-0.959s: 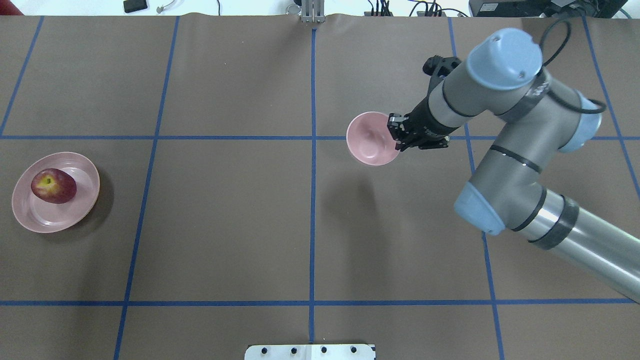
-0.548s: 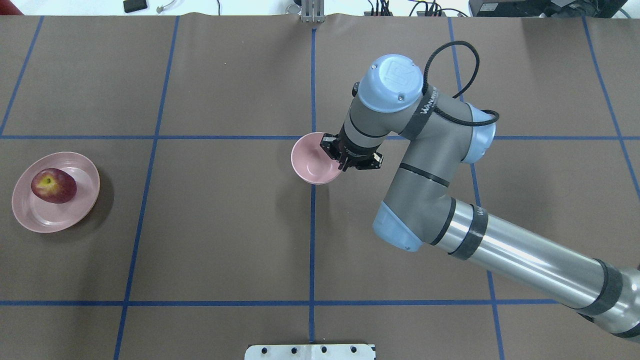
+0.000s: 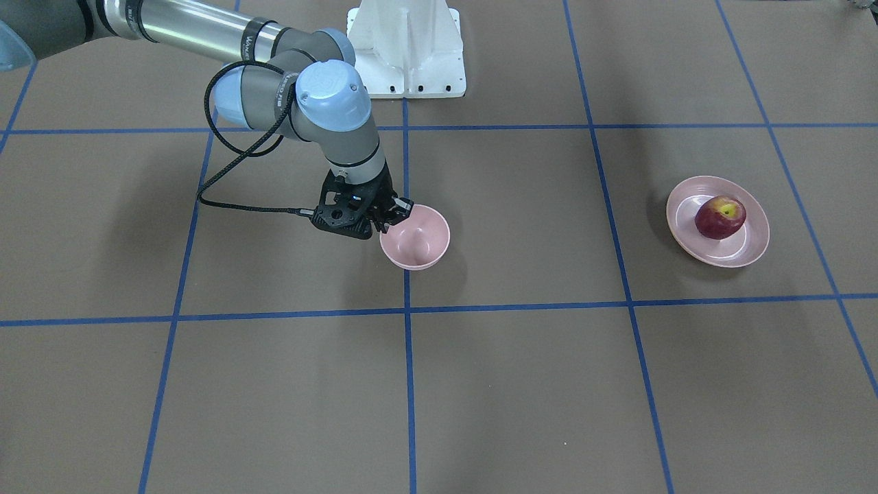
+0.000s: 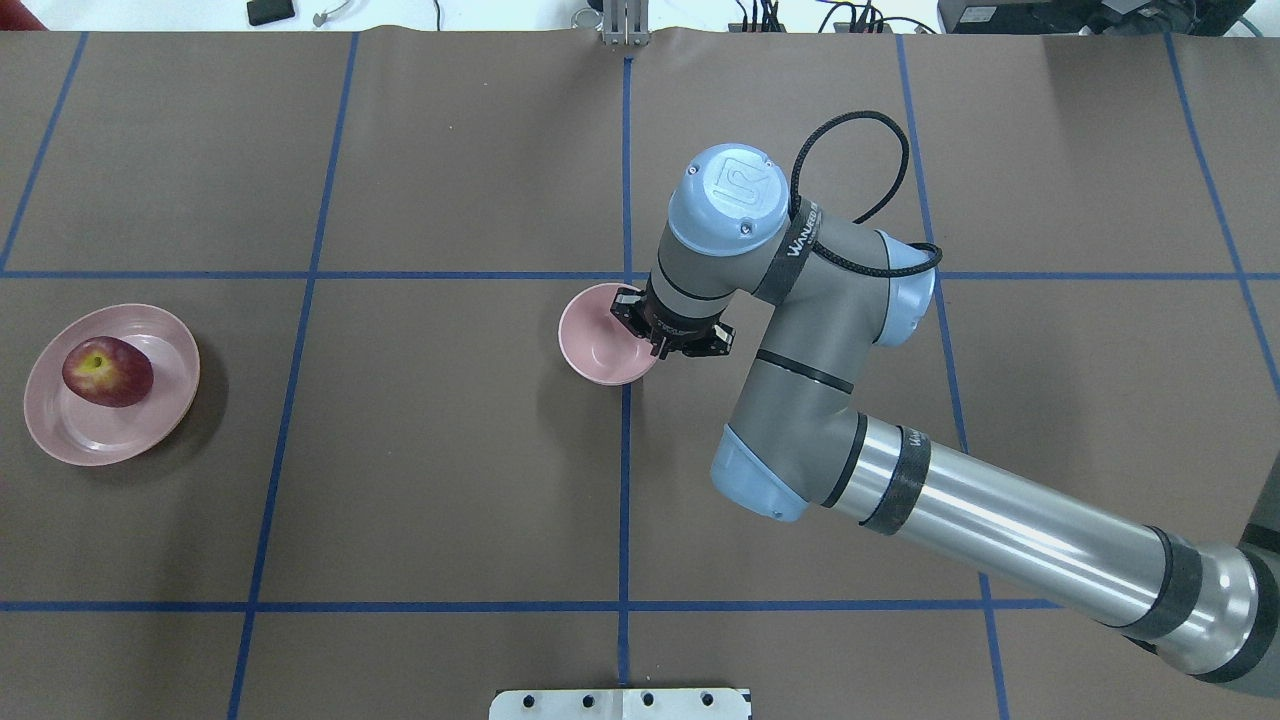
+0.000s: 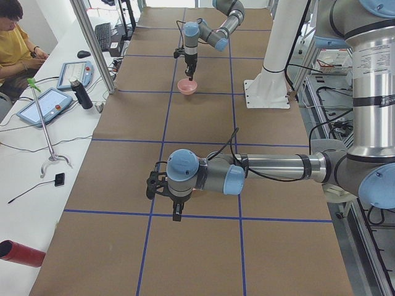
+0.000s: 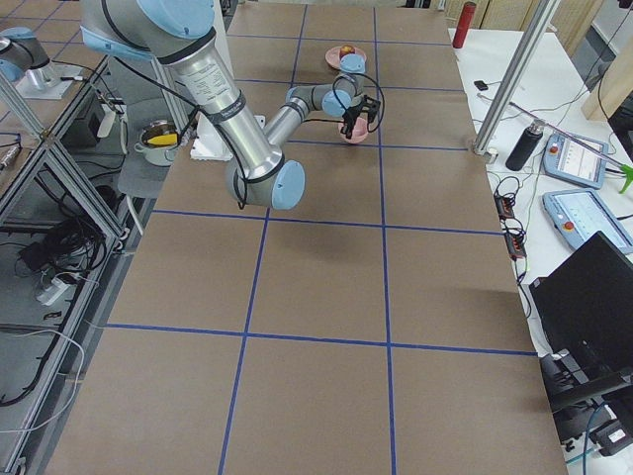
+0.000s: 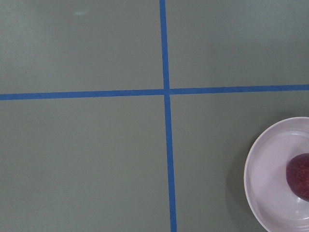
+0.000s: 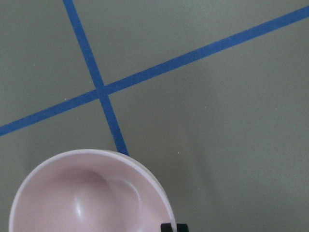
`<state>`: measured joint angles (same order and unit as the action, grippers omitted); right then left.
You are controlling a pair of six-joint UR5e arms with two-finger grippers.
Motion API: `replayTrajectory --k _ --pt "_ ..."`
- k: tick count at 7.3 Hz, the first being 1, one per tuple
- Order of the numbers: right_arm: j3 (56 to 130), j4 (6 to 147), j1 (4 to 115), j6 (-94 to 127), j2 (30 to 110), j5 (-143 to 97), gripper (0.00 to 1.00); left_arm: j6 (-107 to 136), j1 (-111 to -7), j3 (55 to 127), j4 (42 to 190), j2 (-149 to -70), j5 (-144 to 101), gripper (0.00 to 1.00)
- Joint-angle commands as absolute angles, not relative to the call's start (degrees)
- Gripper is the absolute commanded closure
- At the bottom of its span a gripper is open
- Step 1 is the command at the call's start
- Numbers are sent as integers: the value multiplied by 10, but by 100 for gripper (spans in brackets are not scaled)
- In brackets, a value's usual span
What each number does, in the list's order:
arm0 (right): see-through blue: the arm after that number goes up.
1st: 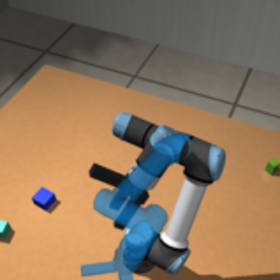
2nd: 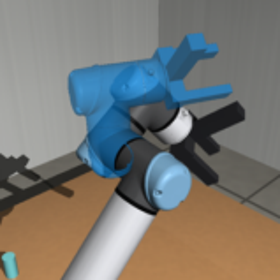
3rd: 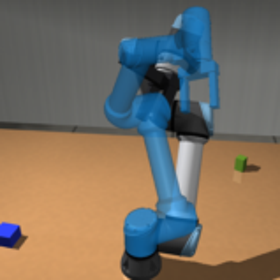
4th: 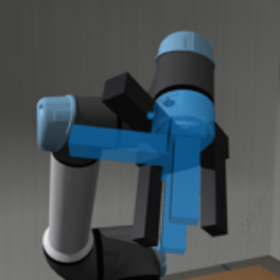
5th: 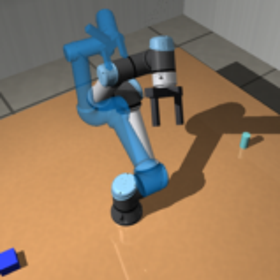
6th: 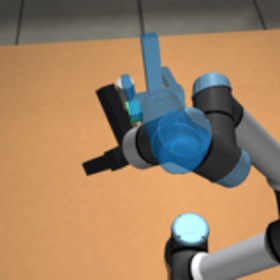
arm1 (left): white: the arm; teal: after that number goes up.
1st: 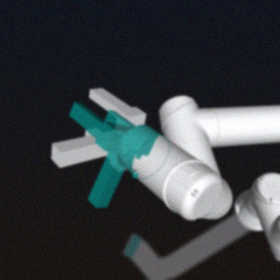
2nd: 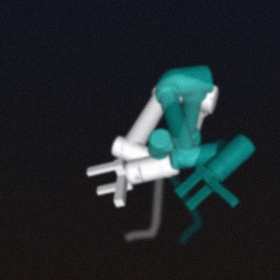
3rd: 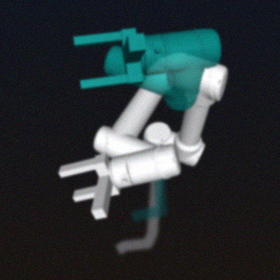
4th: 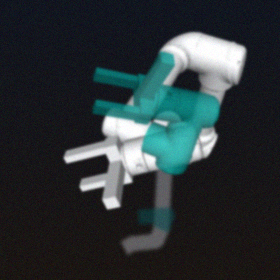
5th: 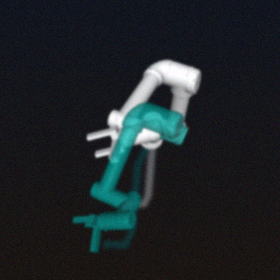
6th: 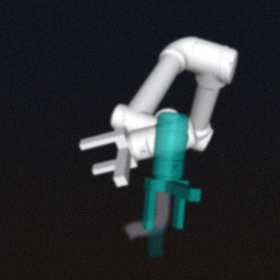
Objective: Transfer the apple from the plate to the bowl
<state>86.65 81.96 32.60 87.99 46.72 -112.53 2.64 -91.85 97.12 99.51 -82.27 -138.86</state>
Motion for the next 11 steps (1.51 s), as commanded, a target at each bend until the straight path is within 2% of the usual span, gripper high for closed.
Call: replayTrajectory --k 1,3,4,7,11 --pt "866 802 325 880 476 -1125 91 26 -918 971 995 -823 -1389 2" --pt "866 802 324 882 476 -1109 24 26 -918 971 995 -823 -1390 2" --pt "868 802 324 878 475 -1100 0 26 -918 971 995 -823 -1389 2" --pt "903 810 395 836 475 -1131 0 25 -918 972 996 -830 -1385 2" --pt "897 812 585 577 567 -1259 0 26 -918 977 1018 -852 -1391 2"
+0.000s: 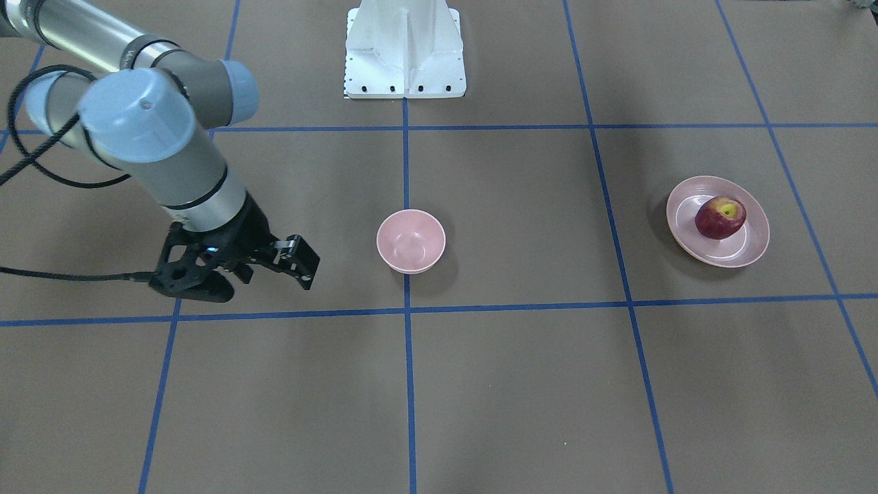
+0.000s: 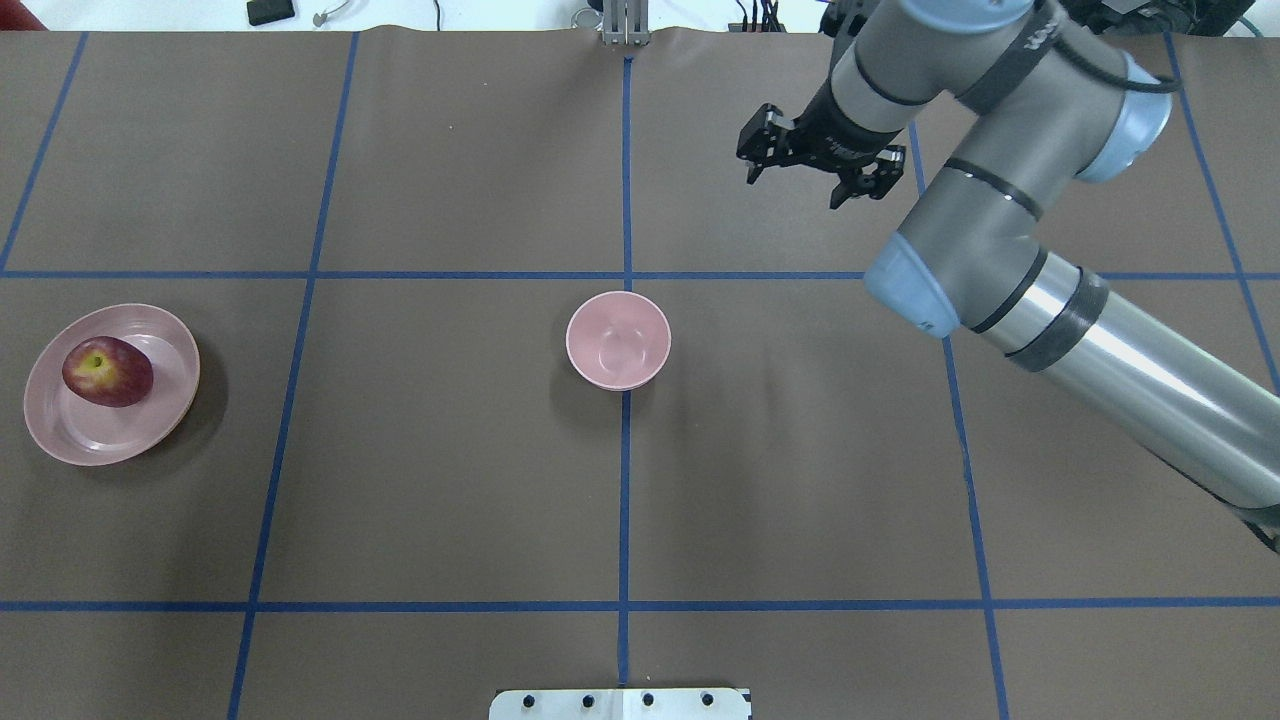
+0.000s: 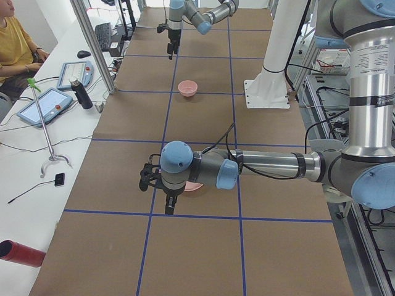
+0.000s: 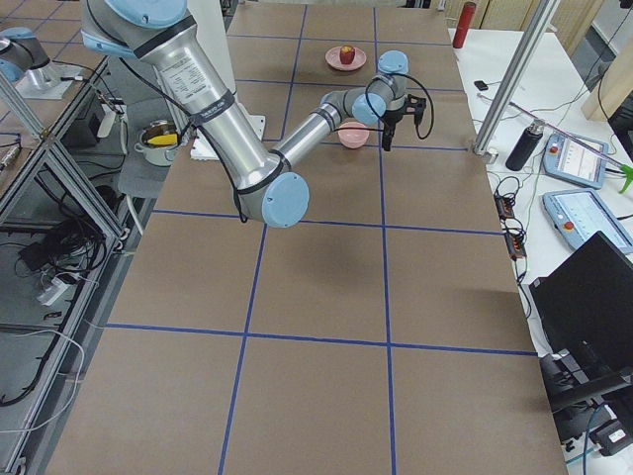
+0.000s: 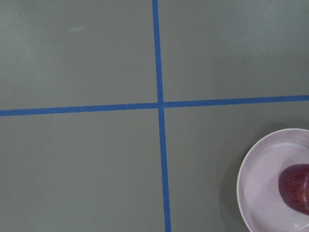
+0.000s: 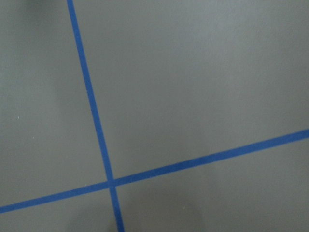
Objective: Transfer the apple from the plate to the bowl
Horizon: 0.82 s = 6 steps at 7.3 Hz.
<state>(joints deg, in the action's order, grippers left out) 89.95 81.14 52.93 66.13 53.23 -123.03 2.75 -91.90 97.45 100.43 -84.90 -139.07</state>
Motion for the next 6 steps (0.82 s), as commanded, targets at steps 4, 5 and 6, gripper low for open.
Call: replayTrajectory --k 4,5,6 --pt "893 827 765 153 740 -1326 0 113 -841 991 1115 -855 -1385 2" --pt "896 851 813 55 776 -1326 0 153 -811 991 1135 -853 -1383 2" --pt "896 871 855 -47 809 -1326 0 192 -787 991 1136 -853 -1378 2"
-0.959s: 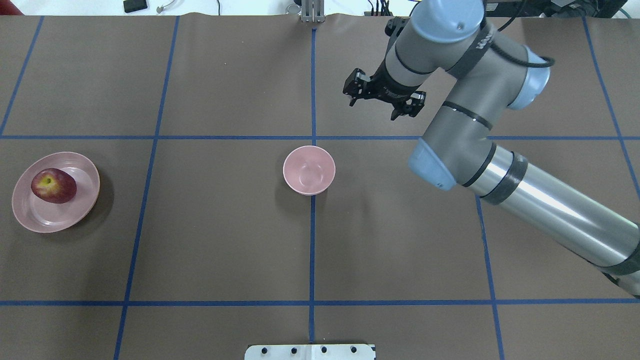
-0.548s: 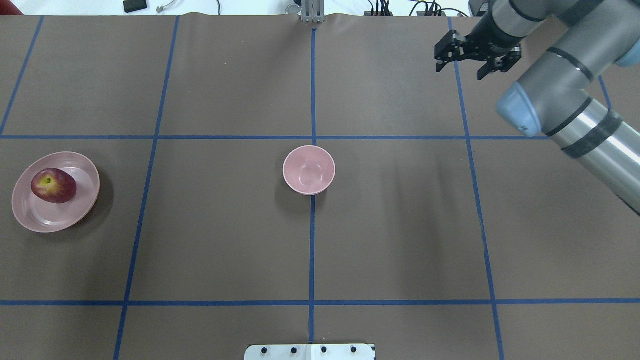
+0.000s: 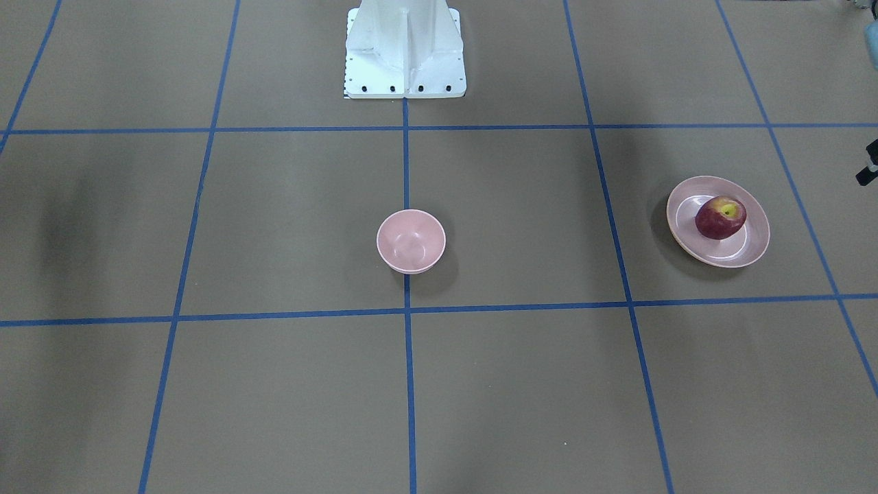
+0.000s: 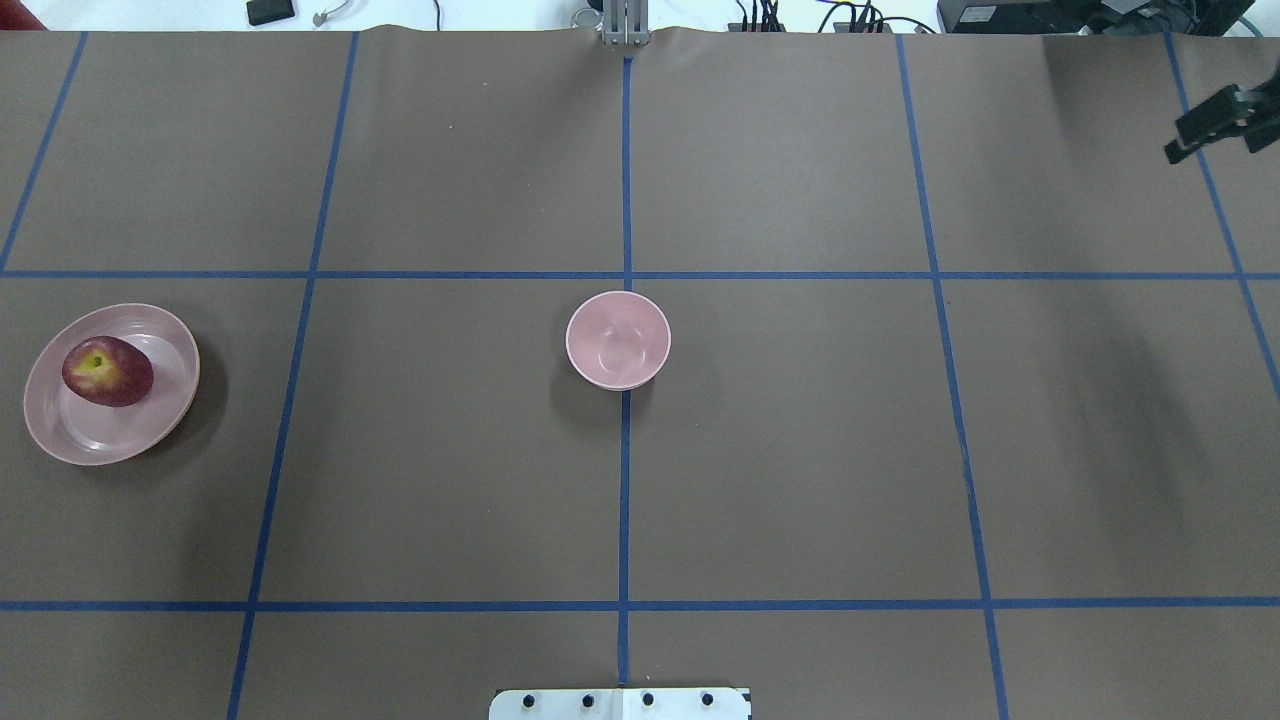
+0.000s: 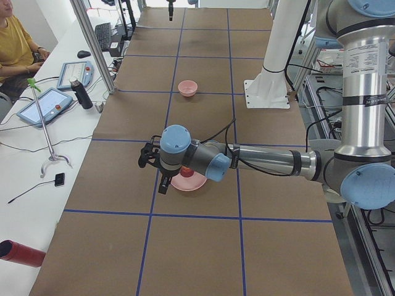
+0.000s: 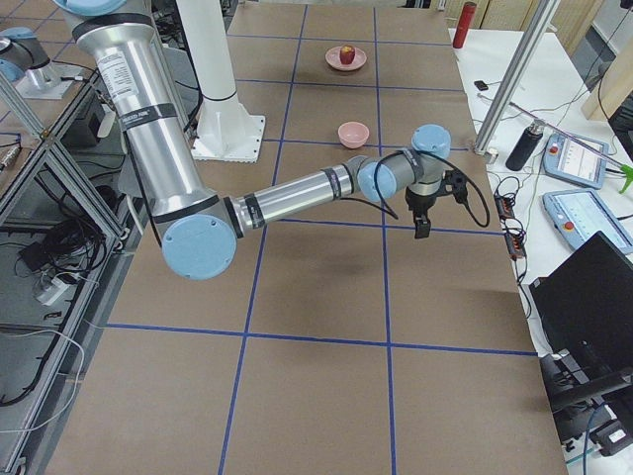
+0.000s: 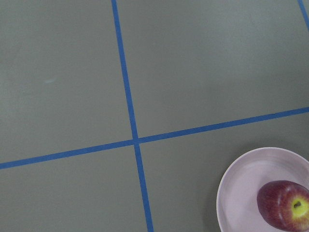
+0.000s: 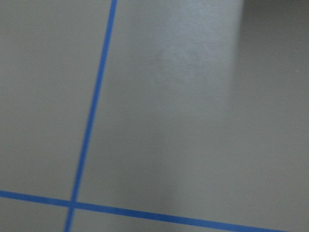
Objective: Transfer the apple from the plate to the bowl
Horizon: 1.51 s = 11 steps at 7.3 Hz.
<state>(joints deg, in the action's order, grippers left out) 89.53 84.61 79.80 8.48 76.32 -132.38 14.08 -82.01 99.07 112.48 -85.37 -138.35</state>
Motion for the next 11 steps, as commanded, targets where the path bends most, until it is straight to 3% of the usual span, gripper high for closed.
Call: replayTrajectory --k 1,6,11 --pt "896 877 874 -104 838 -1322 0 223 -756 992 1152 -853 -1339 2" --pt "900 871 879 -107 866 -1317 0 366 -596 998 1192 -853 -1247 2" --pt "895 869 879 -107 866 -1317 0 384 -527 988 1193 -856 -1226 2"
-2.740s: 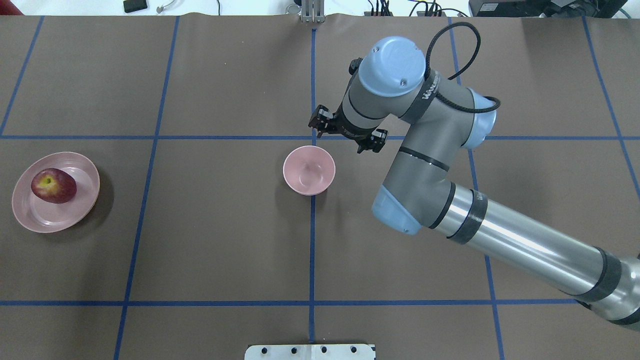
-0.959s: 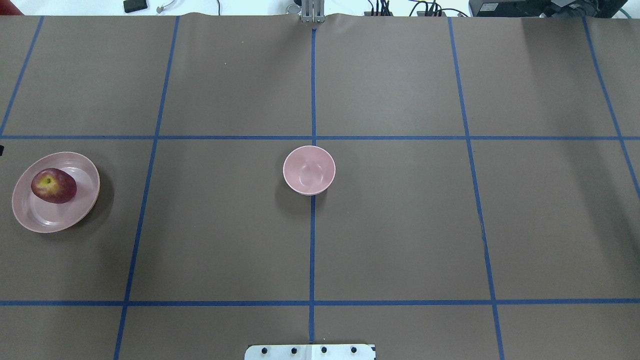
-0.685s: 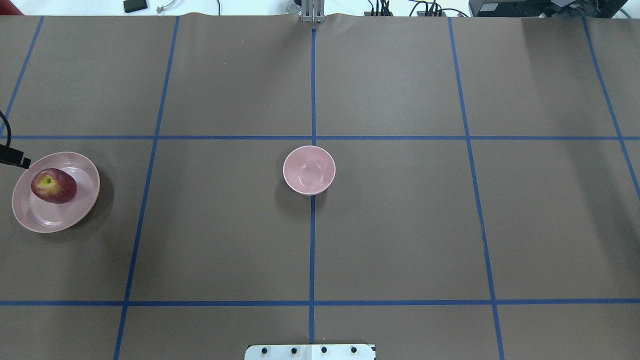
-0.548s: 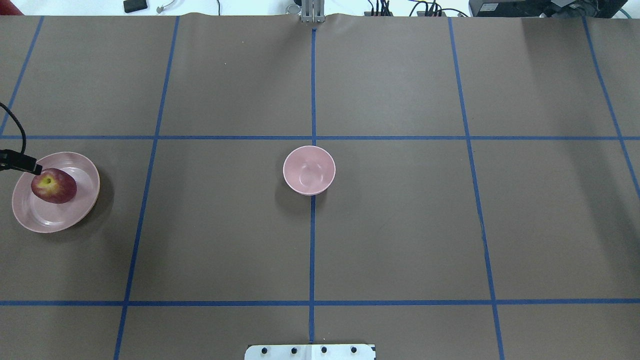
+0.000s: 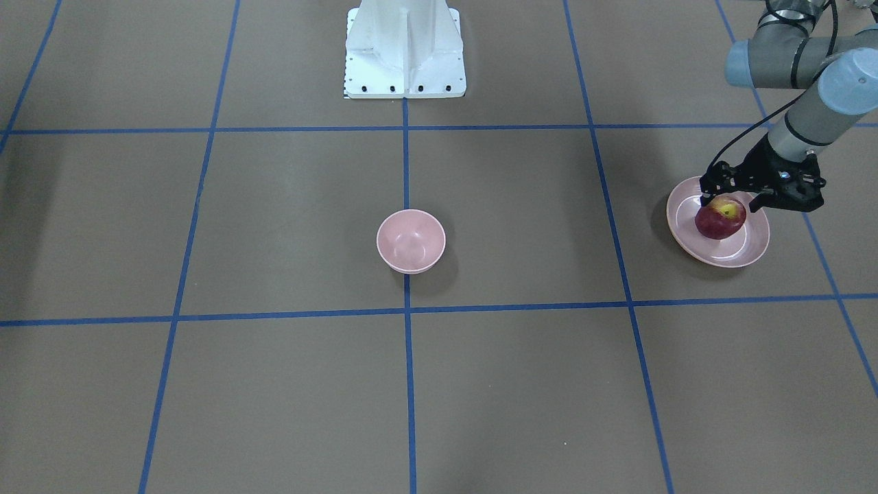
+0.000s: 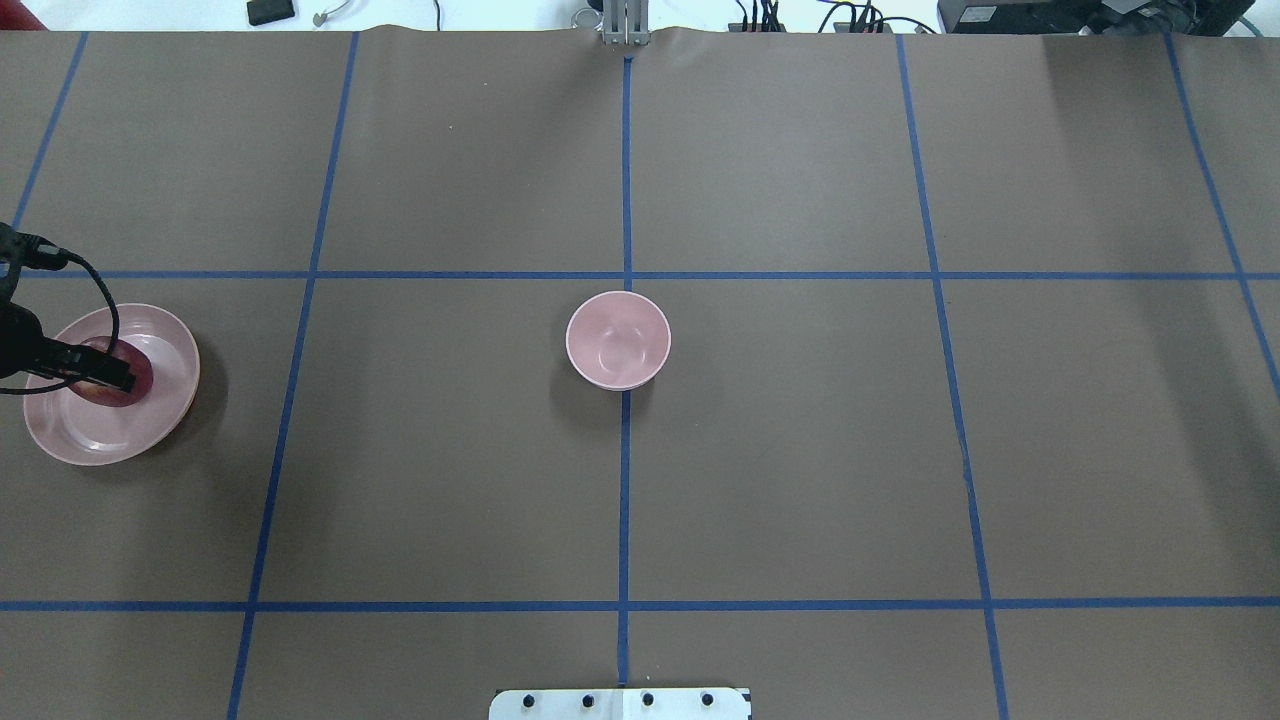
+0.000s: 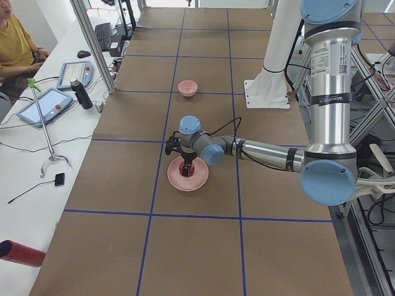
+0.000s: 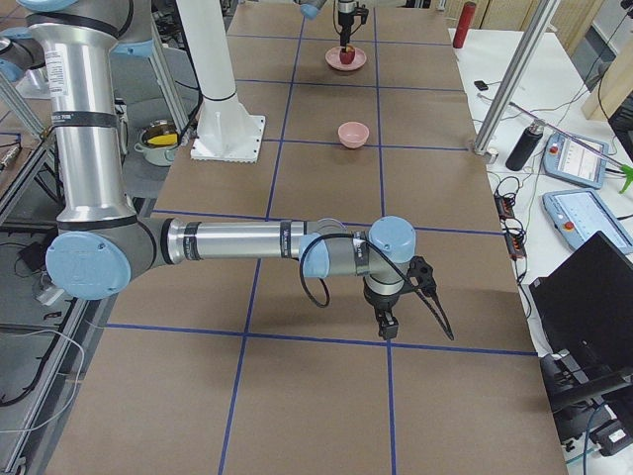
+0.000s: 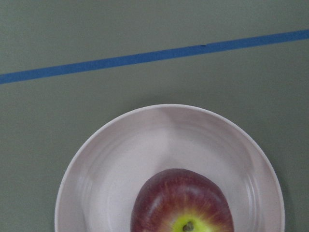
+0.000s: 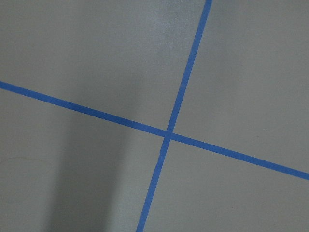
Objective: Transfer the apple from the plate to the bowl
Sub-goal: 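Reach the left gripper down to the red apple on the pink plate, then close the left gripper on the apple and lift it off the plate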
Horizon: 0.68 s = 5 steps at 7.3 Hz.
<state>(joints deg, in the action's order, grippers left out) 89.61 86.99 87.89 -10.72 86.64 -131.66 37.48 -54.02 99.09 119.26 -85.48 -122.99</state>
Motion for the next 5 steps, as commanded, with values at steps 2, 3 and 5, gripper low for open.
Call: replayTrajectory --k 2,3,5 --pt "896 869 879 -102 866 -1317 0 383 -526 952 1194 -887 -1226 2" --pt "896 869 879 -101 866 -1317 0 381 -526 939 1194 -901 -1226 2" --pt "896 869 879 -100 866 -1318 0 380 -526 938 1194 -901 -1225 22"
